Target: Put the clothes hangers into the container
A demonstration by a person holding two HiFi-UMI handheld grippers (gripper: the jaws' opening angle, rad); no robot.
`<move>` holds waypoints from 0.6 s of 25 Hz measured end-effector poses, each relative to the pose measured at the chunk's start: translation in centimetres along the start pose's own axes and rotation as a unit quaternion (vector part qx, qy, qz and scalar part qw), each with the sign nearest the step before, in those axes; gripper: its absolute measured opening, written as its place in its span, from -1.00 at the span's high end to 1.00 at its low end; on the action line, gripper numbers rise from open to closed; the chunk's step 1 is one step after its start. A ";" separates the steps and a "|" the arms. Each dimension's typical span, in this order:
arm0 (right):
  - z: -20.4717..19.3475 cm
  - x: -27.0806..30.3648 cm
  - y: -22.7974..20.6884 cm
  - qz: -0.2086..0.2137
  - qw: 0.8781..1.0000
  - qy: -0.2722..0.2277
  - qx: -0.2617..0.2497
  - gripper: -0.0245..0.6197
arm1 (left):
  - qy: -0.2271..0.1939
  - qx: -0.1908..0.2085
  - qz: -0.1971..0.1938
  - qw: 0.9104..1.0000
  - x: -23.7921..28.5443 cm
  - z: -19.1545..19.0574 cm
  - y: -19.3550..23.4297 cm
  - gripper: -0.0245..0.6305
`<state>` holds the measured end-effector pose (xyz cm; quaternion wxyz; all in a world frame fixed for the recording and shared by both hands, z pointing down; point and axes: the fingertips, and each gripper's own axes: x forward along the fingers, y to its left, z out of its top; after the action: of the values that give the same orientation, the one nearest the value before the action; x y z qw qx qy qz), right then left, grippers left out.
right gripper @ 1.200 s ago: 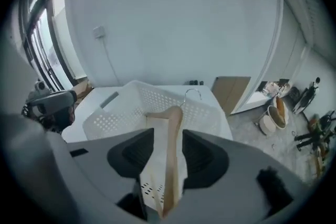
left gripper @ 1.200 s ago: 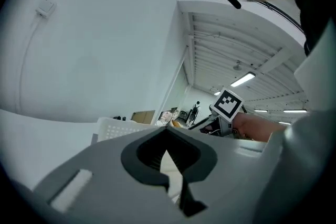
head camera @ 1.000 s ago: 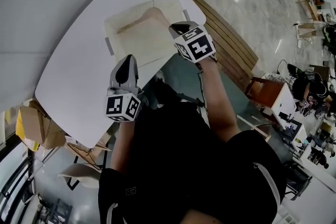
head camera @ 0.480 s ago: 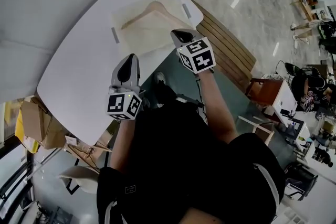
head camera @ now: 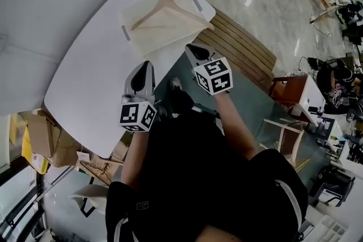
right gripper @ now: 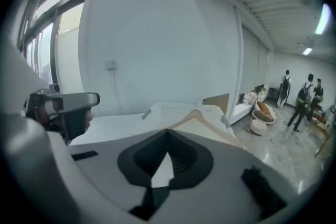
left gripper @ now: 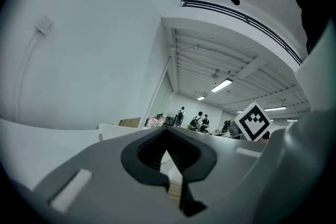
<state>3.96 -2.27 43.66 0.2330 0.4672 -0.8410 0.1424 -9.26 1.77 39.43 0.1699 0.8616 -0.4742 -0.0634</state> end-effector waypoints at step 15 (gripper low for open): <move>-0.6 -6.5 3.7 -0.033 0.996 -0.080 0.028 0.88 | 0.011 0.003 -0.035 0.999 -2.6 -0.9 -3.0 0.91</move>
<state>3.94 4.58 40.75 0.1566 0.5111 -0.8366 0.1199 -8.09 5.62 39.05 0.1703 0.8789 -0.4419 -0.0581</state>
